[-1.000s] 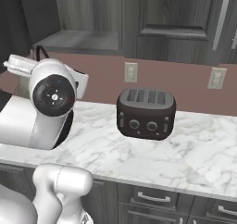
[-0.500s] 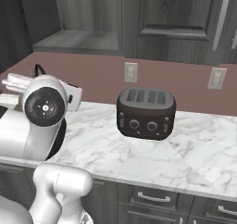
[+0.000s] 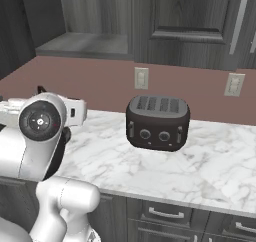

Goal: Open the cabinet, pick the kettle from the cabinet, and place it in the sink.

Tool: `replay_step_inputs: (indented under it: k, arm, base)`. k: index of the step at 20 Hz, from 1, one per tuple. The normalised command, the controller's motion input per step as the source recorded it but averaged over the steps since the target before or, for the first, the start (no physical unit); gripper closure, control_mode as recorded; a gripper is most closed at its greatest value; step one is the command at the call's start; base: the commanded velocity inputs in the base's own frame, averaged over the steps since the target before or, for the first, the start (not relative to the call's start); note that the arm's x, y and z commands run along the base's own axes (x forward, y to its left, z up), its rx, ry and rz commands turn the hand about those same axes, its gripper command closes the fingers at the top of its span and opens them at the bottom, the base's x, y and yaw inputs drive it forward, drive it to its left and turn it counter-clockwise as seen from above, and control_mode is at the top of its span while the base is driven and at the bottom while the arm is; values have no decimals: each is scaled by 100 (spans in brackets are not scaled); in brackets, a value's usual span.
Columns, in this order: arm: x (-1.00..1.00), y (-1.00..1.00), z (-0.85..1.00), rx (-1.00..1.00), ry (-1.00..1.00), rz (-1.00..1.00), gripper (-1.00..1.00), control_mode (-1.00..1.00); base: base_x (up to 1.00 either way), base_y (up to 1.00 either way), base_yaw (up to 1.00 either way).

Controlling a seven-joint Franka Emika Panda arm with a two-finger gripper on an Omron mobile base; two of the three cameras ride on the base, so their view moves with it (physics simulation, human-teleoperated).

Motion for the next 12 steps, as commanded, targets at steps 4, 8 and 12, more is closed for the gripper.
replay_step_inputs:
  k: [4,8,12]
  arm:
    - [0,3,-23,-3,0,0,100,-100]
    - [0,0,-4,0,0,0,100,-100]
    - [0,0,0,0,0,0,100,-100]
  base:
    - [0,0,0]
    - [0,0,0]
    - [0,0,0]
